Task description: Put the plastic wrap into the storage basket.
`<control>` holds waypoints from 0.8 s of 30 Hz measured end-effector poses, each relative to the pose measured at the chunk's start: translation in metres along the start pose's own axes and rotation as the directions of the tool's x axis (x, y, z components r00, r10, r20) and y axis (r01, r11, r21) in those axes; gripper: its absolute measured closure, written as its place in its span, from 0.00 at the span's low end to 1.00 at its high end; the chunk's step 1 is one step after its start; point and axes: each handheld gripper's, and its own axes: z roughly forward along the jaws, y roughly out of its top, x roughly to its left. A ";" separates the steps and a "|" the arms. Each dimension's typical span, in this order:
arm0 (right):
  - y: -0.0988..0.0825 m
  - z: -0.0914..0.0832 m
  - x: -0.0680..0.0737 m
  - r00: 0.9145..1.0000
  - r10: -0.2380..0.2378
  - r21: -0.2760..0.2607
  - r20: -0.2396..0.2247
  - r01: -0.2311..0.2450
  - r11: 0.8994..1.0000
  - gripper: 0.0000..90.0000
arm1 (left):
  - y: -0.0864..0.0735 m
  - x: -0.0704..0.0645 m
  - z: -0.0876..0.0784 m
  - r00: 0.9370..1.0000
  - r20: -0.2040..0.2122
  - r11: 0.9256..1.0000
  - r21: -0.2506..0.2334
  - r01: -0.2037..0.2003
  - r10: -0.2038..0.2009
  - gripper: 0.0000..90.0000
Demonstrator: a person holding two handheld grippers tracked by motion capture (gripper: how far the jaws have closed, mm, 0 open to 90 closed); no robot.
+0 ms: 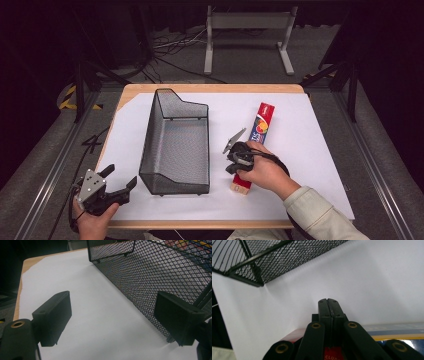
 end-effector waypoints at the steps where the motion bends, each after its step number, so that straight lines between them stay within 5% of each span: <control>1: -0.002 -0.002 -0.001 1.000 0.001 0.000 -0.007 -0.001 1.000 1.00 | 0.000 0.000 0.000 1.000 0.000 1.000 0.001 0.000 0.000 0.17; 10: -0.020 -0.019 -0.005 0.998 0.041 -0.034 -0.043 -0.042 0.999 1.00 | 0.001 -0.002 0.001 1.000 0.001 1.000 0.004 -0.003 0.003 0.17; 24: -0.026 -0.010 -0.006 0.998 0.051 0.001 -0.046 -0.051 0.999 1.00 | 0.000 -0.001 0.001 1.000 0.003 1.000 0.003 -0.003 0.003 0.17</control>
